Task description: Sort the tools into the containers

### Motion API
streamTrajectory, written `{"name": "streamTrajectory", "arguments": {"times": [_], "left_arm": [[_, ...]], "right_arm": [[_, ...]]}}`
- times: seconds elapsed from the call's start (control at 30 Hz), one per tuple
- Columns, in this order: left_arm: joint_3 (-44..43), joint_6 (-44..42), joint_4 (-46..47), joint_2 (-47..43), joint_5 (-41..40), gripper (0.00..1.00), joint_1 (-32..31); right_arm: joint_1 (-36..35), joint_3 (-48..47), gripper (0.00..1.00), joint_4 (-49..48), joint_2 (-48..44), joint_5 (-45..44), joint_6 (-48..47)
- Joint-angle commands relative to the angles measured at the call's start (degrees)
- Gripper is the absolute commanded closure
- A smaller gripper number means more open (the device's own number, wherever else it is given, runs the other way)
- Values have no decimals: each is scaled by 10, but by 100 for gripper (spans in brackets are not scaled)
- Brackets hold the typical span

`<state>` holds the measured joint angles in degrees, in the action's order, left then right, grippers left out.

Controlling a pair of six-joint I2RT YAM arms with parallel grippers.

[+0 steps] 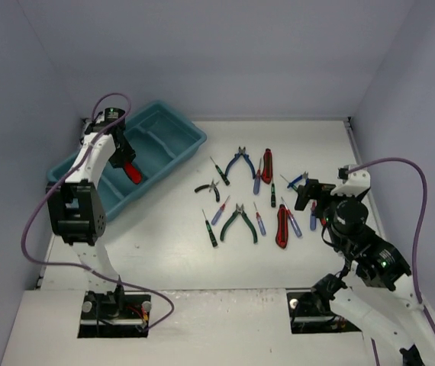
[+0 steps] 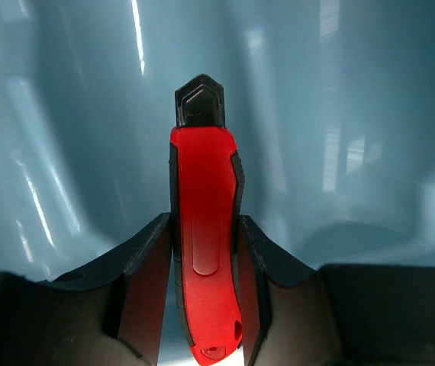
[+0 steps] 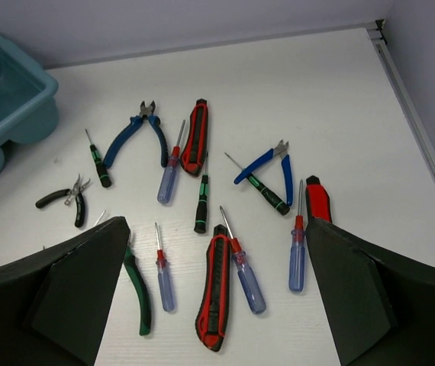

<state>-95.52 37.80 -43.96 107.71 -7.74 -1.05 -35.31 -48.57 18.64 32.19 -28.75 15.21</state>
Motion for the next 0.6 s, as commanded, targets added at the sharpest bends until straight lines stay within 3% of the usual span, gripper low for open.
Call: {"name": "streamTrajectory", "arguments": {"times": [0.0,0.17,0.4,0.57], "left_arm": [[-44,-29,-3,-4,2,73,37],[-55,-49,-3,13,-5,60,40],[-48,-70,4,-9,20,32,39],[-23,-68,5,-77,34,22,36]], "right_arm": [[-2,3,0,-18,46,-7,27],[-2,19,0,-16,83,-11,56],[10,41,2,6,181,27,153],[41,67,13,9,271,97,206]]}}
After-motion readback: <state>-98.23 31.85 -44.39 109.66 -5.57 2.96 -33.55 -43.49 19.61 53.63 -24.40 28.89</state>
